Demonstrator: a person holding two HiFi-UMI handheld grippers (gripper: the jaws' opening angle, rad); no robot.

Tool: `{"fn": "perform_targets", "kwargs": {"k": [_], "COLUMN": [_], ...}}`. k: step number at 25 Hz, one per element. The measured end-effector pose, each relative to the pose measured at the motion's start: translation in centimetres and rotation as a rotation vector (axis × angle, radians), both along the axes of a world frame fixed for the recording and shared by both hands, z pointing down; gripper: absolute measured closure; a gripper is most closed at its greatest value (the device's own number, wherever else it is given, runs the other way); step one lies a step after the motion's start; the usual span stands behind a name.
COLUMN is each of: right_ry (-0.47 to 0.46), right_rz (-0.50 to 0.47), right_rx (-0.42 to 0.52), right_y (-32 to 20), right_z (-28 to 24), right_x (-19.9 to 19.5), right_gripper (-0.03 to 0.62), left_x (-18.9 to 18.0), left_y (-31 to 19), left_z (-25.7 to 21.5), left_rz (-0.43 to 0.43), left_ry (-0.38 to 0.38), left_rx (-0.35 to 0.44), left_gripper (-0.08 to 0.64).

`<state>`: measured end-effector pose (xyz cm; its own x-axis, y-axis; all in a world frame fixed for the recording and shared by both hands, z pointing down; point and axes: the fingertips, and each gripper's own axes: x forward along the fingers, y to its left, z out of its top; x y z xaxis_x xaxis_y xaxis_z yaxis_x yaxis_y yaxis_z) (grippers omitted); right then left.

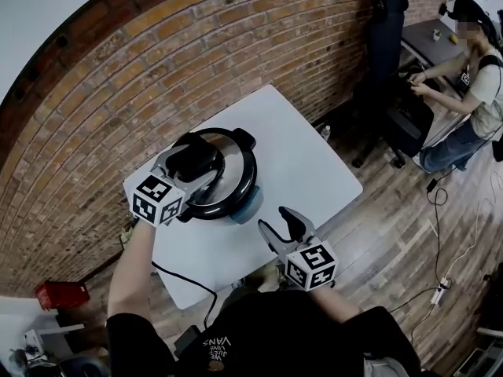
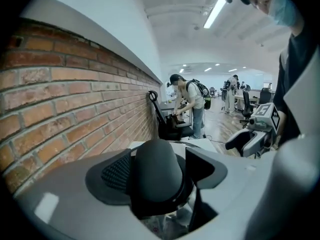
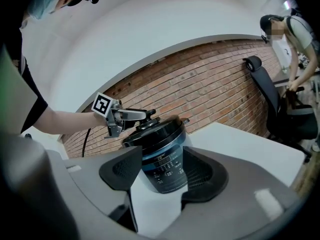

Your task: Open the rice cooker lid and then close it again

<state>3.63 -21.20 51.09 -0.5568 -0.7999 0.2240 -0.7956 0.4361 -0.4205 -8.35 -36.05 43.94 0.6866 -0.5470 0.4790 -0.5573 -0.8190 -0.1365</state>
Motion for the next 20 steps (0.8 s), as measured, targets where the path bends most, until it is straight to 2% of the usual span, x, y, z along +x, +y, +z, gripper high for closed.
{"fn": "perform_targets", "kwargs": {"k": [3, 7, 20], "right_ry": [0.002, 0.003, 0.007], "right_rz": [0.034, 0.077, 0.142], "right_rx": [-0.007, -0.013, -0.03], "right_y": [0.1, 0.3, 1.4], "right_z": [0.1, 0.1, 0.5], "right_x": [0.0, 0.0, -0.5], "right_gripper": [0.348, 0.348, 0.348], "left_x": [0.7, 1.1, 0.9], "left_y": [-0.4, -0.5, -0.9], "left_z": [0.9, 1.4, 1.3], "left_rz": [0.043, 0.069, 0.047], "left_ry": [-0.026, -0.041, -0.056], "left_rx": [-0.04, -0.056, -0.031], "left_gripper": [0.241, 0.242, 0.253]}}
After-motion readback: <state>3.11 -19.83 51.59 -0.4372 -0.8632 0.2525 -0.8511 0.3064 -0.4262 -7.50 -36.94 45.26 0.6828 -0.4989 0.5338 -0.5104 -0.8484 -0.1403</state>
